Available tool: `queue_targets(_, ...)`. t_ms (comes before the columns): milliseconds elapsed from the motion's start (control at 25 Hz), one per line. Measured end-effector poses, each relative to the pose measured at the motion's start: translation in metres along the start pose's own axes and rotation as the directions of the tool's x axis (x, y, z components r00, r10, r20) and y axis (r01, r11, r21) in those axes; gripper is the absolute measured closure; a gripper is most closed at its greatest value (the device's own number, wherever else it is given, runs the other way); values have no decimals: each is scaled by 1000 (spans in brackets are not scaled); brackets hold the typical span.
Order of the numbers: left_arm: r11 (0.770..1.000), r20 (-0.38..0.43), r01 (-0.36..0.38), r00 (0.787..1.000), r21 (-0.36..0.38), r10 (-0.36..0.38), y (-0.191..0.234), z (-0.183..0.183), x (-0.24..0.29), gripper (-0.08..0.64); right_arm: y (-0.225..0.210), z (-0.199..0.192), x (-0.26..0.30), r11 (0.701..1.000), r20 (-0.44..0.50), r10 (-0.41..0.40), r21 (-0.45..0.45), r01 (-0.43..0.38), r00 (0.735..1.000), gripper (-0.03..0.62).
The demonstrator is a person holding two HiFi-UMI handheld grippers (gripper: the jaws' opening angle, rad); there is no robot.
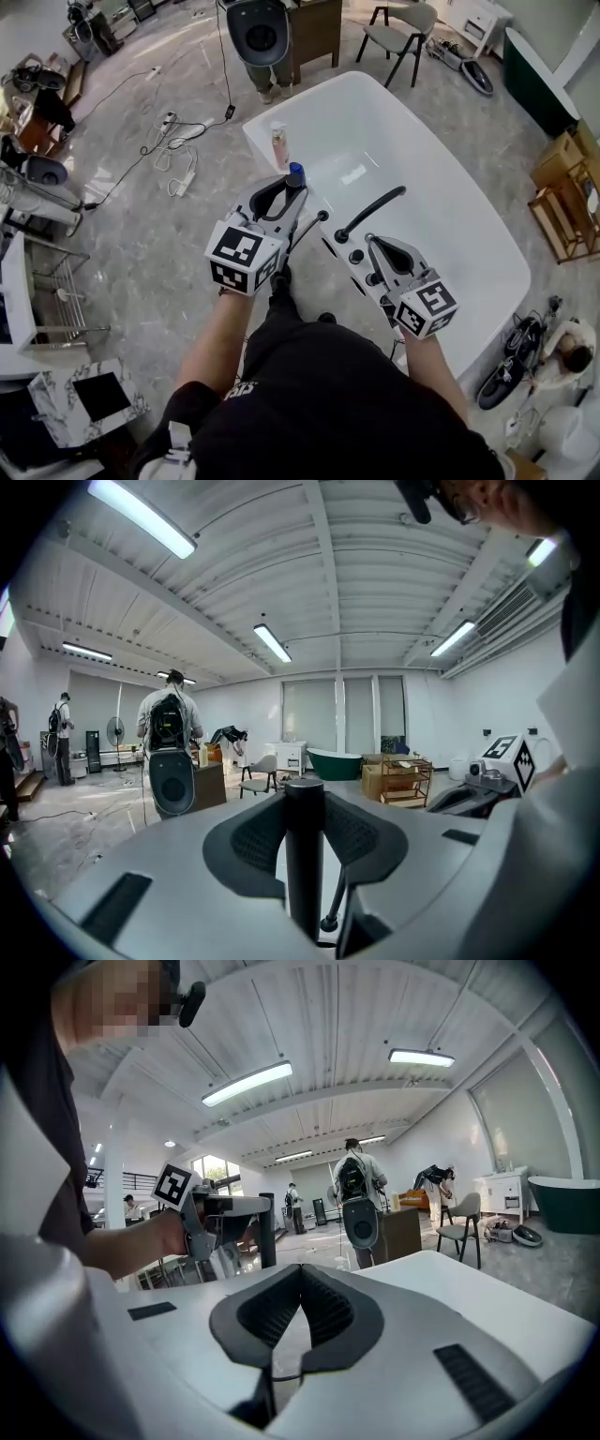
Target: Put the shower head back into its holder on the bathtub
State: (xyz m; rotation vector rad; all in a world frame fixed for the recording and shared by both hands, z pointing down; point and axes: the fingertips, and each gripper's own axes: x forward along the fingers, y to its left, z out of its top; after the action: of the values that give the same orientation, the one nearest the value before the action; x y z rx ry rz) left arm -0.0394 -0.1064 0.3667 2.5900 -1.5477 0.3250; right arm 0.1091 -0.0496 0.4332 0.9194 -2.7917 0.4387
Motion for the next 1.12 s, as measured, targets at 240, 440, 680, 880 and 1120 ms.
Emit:
queue_targets(240, 998, 20, 61, 998, 20, -61, 44, 15, 32, 428, -8, 13, 55, 999, 3, -46, -10, 46, 999, 572)
queue_targets(440, 992, 17, 121, 992, 29, -122, 90, 20, 59, 429, -19, 30, 106, 994, 31, -107, 9, 107, 994, 558)
queue_targets(680, 974, 47, 225, 973, 38, -227, 131, 36, 92, 428, -26, 53, 161, 985, 53, -173, 18, 172, 984, 535)
queue_targets(880, 949, 56, 307, 949, 73, -311, 146, 45, 108, 428, -34, 54, 181, 967, 50, -252, 55, 250, 966, 535)
queue_targets(1120, 934, 43, 350, 935, 68, -353, 160, 42, 116, 428, -45, 61, 190, 952, 66, -302, 78, 297, 951, 548)
